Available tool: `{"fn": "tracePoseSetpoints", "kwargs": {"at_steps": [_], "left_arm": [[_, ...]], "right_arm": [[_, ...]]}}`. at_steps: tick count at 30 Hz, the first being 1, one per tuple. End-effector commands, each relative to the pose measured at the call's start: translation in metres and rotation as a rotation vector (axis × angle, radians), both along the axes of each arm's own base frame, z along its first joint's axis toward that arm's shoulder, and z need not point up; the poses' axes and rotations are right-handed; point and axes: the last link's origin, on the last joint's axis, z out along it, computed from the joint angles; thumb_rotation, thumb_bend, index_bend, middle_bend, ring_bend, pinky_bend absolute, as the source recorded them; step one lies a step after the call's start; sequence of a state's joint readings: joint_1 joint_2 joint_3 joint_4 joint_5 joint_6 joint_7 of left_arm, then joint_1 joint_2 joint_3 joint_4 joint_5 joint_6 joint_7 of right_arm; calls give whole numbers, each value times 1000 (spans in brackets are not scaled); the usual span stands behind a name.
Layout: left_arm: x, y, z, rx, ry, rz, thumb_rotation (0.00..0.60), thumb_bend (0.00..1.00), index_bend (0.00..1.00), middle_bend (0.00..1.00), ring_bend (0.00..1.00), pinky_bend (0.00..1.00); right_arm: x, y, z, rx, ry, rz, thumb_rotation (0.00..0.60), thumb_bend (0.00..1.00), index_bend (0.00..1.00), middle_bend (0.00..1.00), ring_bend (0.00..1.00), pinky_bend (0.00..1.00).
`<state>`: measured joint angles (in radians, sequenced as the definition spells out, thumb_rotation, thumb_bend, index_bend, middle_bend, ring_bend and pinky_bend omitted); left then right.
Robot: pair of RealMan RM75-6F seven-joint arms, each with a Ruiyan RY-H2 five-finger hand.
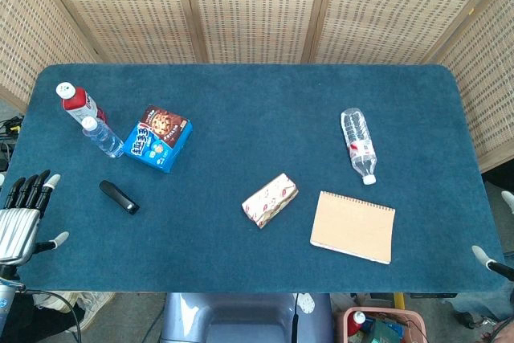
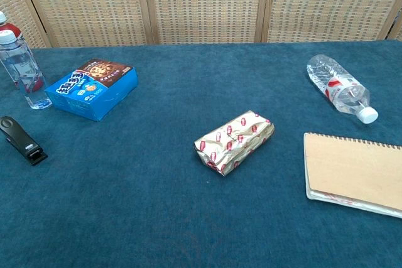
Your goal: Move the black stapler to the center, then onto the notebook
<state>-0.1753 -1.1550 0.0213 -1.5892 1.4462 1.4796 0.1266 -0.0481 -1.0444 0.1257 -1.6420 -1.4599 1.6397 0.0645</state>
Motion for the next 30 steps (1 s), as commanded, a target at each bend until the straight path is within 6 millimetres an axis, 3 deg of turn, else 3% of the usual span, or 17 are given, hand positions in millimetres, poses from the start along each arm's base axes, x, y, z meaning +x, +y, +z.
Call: {"fn": "tracePoseSetpoints", "kwargs": {"at_steps": [1,9,12,18,22,30], "left_arm": [[-1,0,1,0,1,1,600,0,0,0,0,0],[-2,0,0,-6,12,2,600,0,0,0,0,0],[-4,15,-5,-35,72,-12,600,11,0,0,0,0],[-16,74,-36,-222,288,-114,600,31,0,0,0,0],[-24,99,-53,-304,343,-184,600,50,7,0,0,0],[-34,118,-78,-369,341,-234,600,86,150,94,19,98]], "right_arm": [[0,0,-1,3,2,-2,600,0,0,0,0,0],[0,0,-1,5,3,-3,600,0,0,0,0,0],[1,-1,0,2,3,1,600,0,0,0,0,0],[-1,-4,-2,7,7,-13,600,0,0,0,0,0],[-3,-7,-3,8,11,-29,600,0,0,0,0,0],[-7,-10,-7,21,16,-53,600,0,0,0,0,0]]}}
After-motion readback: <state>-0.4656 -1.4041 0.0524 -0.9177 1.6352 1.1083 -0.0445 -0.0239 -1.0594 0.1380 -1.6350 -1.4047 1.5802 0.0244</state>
